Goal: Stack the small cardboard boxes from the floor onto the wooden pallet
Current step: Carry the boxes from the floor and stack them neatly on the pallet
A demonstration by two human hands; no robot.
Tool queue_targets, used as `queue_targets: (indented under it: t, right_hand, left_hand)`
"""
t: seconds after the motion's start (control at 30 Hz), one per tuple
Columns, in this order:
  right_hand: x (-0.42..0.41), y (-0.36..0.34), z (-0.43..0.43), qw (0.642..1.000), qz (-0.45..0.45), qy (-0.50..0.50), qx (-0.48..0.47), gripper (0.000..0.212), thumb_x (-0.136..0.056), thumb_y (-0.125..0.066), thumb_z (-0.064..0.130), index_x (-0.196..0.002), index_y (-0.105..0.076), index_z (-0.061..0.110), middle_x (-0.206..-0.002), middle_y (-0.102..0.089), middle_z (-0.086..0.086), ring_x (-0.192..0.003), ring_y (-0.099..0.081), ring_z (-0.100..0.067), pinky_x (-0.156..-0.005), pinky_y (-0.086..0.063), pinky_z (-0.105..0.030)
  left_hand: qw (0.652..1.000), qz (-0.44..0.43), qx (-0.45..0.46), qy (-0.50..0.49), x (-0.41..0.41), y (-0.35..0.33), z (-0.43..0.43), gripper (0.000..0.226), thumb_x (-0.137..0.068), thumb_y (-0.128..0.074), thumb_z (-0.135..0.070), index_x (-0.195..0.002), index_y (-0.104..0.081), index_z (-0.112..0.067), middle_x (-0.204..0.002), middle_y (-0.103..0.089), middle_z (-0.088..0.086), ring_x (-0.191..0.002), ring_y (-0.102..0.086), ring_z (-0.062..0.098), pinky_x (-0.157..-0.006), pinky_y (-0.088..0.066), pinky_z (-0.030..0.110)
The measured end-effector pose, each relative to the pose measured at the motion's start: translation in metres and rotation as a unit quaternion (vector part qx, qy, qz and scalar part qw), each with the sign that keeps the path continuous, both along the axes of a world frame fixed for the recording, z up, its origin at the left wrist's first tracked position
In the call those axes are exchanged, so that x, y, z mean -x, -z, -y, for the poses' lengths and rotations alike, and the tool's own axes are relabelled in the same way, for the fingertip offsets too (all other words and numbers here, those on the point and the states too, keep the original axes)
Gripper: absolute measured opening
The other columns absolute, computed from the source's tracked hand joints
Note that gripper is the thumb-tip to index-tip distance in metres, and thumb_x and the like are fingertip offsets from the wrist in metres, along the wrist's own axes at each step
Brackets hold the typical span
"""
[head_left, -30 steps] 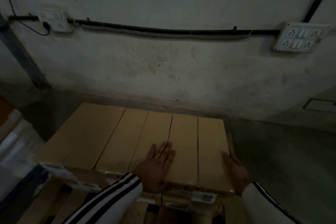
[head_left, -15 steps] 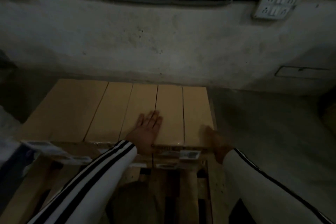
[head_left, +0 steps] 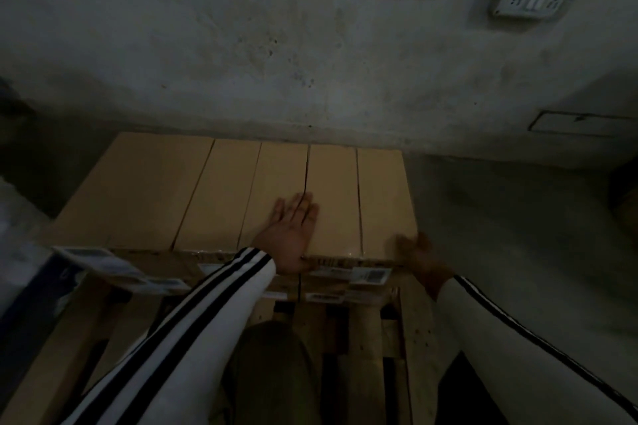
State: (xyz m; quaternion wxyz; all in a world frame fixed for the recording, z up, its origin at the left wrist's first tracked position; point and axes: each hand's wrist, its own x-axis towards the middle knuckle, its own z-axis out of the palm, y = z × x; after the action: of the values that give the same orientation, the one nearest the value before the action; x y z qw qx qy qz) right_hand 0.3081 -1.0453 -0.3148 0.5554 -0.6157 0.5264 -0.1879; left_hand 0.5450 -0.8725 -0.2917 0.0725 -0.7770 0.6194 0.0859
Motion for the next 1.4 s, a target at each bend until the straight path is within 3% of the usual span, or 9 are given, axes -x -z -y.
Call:
queue_targets:
  t: [0.07, 0.13, 0.2, 0.3, 0.4, 0.5, 0.7, 1.2, 1.4]
  right_hand:
    - [-0.001, -0.023, -0.013, 0.97, -0.178, -0.093, 0.137, 0.065, -0.104, -0.051, 0.037, -0.155, -0.028, 0.005, -0.155, -0.036, -0.021, -0.141, -0.039, -0.039, -0.114, -0.035, -0.047]
    - [0.0, -0.035, -0.021, 0.889, -0.319, -0.148, 0.293, 0.072, -0.106, -0.038, 0.044, -0.161, -0.008, 0.01, -0.167, -0.009, -0.017, -0.152, -0.017, -0.036, -0.122, -0.014, -0.045]
    - [-0.009, -0.036, -0.034, 0.834, -0.323, -0.234, 0.38, 0.07, -0.105, -0.027, 0.048, -0.162, -0.002, 0.016, -0.169, 0.003, -0.012, -0.155, -0.004, -0.031, -0.123, 0.0, -0.042]
    - [-0.022, -0.032, -0.055, 0.798, -0.316, -0.333, 0.39, 0.073, -0.1, -0.004, 0.059, -0.162, 0.001, 0.019, -0.169, 0.009, -0.008, -0.156, 0.008, -0.027, -0.123, 0.007, -0.044]
    - [-0.023, -0.032, -0.059, 0.794, -0.341, -0.344, 0.367, 0.093, -0.081, 0.02, 0.065, -0.161, 0.004, 0.021, -0.169, 0.012, -0.006, -0.155, 0.013, -0.024, -0.124, 0.009, -0.044]
    - [-0.022, -0.038, -0.06, 0.798, -0.344, -0.346, 0.355, 0.098, -0.077, 0.025, 0.068, -0.161, 0.006, 0.02, -0.168, 0.014, -0.005, -0.155, 0.013, -0.024, -0.124, 0.009, -0.044]
    - [-0.028, -0.078, -0.057, 0.793, -0.373, -0.361, 0.318, 0.071, -0.104, -0.014, 0.053, -0.16, 0.01, 0.017, -0.167, 0.018, -0.01, -0.155, 0.013, -0.028, -0.125, 0.003, -0.047]
    - [0.002, -0.457, -0.152, 0.79, -0.354, -0.33, 0.377, 0.073, -0.101, -0.02, 0.056, -0.161, 0.005, 0.024, -0.167, 0.018, -0.01, -0.154, 0.017, -0.031, -0.122, 0.01, -0.055]
    - [0.04, -0.551, -0.224, 0.781, -0.348, -0.347, 0.385, 0.077, -0.099, -0.02, 0.063, -0.161, 0.006, 0.025, -0.166, 0.022, -0.009, -0.153, 0.021, -0.03, -0.122, 0.011, -0.055]
  left_hand:
    - [1.0, 0.004, -0.006, -0.007, 0.003, -0.002, 0.0, 0.124, -0.082, -0.057, -0.072, -0.157, 0.016, -0.006, -0.163, 0.027, 0.019, -0.152, 0.023, 0.033, -0.123, 0.009, 0.056]
    - [1.0, 0.001, -0.021, -0.022, 0.009, -0.006, 0.001, 0.122, -0.085, -0.058, -0.068, -0.157, 0.017, -0.004, -0.162, 0.029, 0.018, -0.151, 0.024, 0.033, -0.122, 0.011, 0.056]
    - [0.998, 0.004, -0.037, -0.05, 0.018, -0.007, 0.002, 0.117, -0.089, -0.06, -0.059, -0.156, 0.018, -0.003, -0.162, 0.029, 0.02, -0.151, 0.023, 0.035, -0.122, 0.011, 0.057]
    - [0.992, -0.004, -0.053, -0.112, 0.039, -0.01, 0.003, 0.106, -0.096, -0.058, -0.044, -0.155, 0.019, -0.002, -0.162, 0.029, 0.02, -0.151, 0.024, 0.036, -0.122, 0.011, 0.057]
    - [0.988, -0.015, -0.047, -0.149, 0.057, -0.009, -0.001, 0.098, -0.1, -0.053, -0.038, -0.155, 0.02, -0.003, -0.162, 0.029, 0.019, -0.151, 0.024, 0.035, -0.122, 0.012, 0.055]
    - [0.987, -0.034, -0.036, -0.154, 0.07, -0.011, -0.011, 0.102, -0.098, -0.051, -0.049, -0.156, 0.019, -0.004, -0.163, 0.028, 0.017, -0.152, 0.023, 0.033, -0.123, 0.009, 0.056]
    - [0.983, -0.058, -0.071, -0.16, 0.076, -0.045, -0.02, 0.108, -0.092, -0.052, -0.065, -0.159, 0.013, -0.01, -0.166, 0.022, 0.011, -0.154, 0.017, 0.029, -0.124, 0.005, 0.051]
    - [0.972, -0.058, 0.095, -0.206, 0.112, -0.431, -0.101, 0.087, -0.099, -0.015, -0.067, -0.16, 0.001, -0.007, -0.168, 0.009, 0.013, -0.156, 0.01, 0.027, -0.125, 0.006, 0.049]
    - [0.974, -0.055, 0.088, -0.201, 0.149, -0.517, -0.172, 0.085, -0.1, -0.016, -0.066, -0.16, 0.002, -0.008, -0.168, 0.011, 0.013, -0.155, 0.013, 0.027, -0.125, 0.009, 0.048]
